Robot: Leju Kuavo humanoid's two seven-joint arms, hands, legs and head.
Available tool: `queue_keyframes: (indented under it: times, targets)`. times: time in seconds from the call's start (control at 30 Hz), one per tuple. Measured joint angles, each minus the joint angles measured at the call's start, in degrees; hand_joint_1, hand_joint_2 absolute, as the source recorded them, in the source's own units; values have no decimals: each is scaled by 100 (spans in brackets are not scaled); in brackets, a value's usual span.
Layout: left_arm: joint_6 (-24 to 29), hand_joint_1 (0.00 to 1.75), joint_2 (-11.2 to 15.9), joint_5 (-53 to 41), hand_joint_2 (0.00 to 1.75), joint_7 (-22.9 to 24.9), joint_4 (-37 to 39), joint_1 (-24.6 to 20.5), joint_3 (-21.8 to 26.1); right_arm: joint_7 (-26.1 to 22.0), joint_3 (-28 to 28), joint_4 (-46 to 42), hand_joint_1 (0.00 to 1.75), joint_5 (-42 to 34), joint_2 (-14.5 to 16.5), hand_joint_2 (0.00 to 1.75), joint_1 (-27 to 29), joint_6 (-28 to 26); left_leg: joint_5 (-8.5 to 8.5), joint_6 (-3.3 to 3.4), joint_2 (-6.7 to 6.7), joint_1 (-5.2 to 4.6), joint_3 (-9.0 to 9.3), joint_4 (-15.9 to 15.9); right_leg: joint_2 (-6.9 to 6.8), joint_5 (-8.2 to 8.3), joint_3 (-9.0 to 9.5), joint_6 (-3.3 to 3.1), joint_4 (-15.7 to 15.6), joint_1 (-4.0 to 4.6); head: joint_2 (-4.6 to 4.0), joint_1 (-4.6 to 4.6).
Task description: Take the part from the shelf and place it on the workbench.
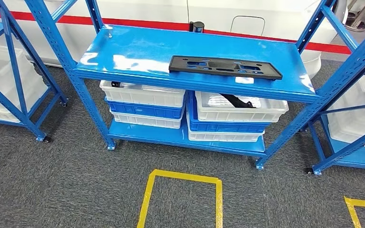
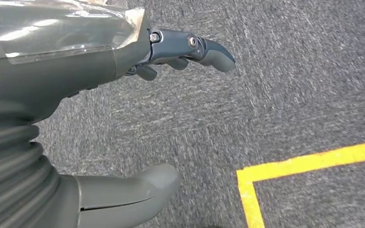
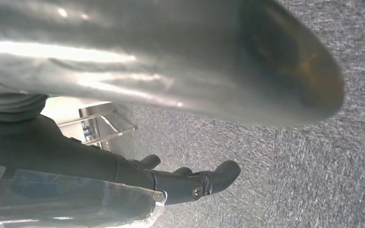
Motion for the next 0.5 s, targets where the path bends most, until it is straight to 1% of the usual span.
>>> queue_keyframes:
  times: [0.03,0.07,0.1,0.13,0.23,0.3,0.33,0.37,0.4,0.43,0.47,0.5]
  targets:
    - [2,0,0,0,175,0,-1,3,1,3,26,0,0,1,3,0,-8,-1,13,30,32,2,-4,-11,-124,-151,-124,-6,280,-9,0,3]
    - [4,0,2,0,175,-1,-1,6,1,5,44,0,0,1,7,0,-17,-1,15,43,53,0,-8,-13,-213,-292,-249,-15,538,-11,0,7]
    - [4,0,3,0,175,-1,-2,8,2,5,54,0,0,1,8,0,-23,-1,15,47,70,-1,-12,-13,-242,-392,-344,-21,737,-14,0,10]
    - [4,0,3,0,175,-1,-2,9,2,5,58,0,0,1,8,0,-27,-1,15,47,79,-2,-14,-13,-249,-439,-390,-22,839,-14,0,9]
    - [4,0,3,0,175,-1,-2,10,2,5,61,0,0,1,8,0,-28,-1,15,47,82,-2,-14,-13,-250,-455,-409,-22,879,-14,0,8]
    - [4,0,4,0,175,1,-1,16,2,5,90,0,0,1,7,0,-26,-1,15,46,129,-5,-20,-12,-257,-588,-582,15,1302,-22,0,4]
    - [4,0,4,0,175,1,0,17,2,5,109,0,0,1,6,0,-22,-1,13,41,158,-5,-16,-13,-272,-519,-431,47,1093,-21,0,4]
    - [4,0,-2,-2,175,12,1,18,2,4,133,0,0,1,-5,0,-24,-1,5,4,188,-7,-4,-20,-295,-411,-235,41,778,10,0,3]
    - [4,0,-10,-4,175,25,1,15,1,4,146,0,0,0,-16,0,-24,-1,1,-44,201,-6,19,-41,-314,-240,46,15,263,46,0,3]
    - [4,0,-21,-9,175,41,1,11,0,3,157,0,0,0,-27,0,-28,-1,-3,-103,212,-14,50,-69,-332,-68,322,-30,-246,69,0,2]
    - [5,0,-27,-20,175,63,1,9,-1,3,164,0,0,0,-35,0,-33,-1,-31,-159,213,-16,65,-61,-339,-10,395,-90,-375,49,0,-9]
    - [5,0,-29,-23,175,70,1,8,-2,3,166,0,0,0,-35,0,-32,-1,-35,-178,213,-18,75,-67,-338,8,415,-105,-403,30,0,-13]
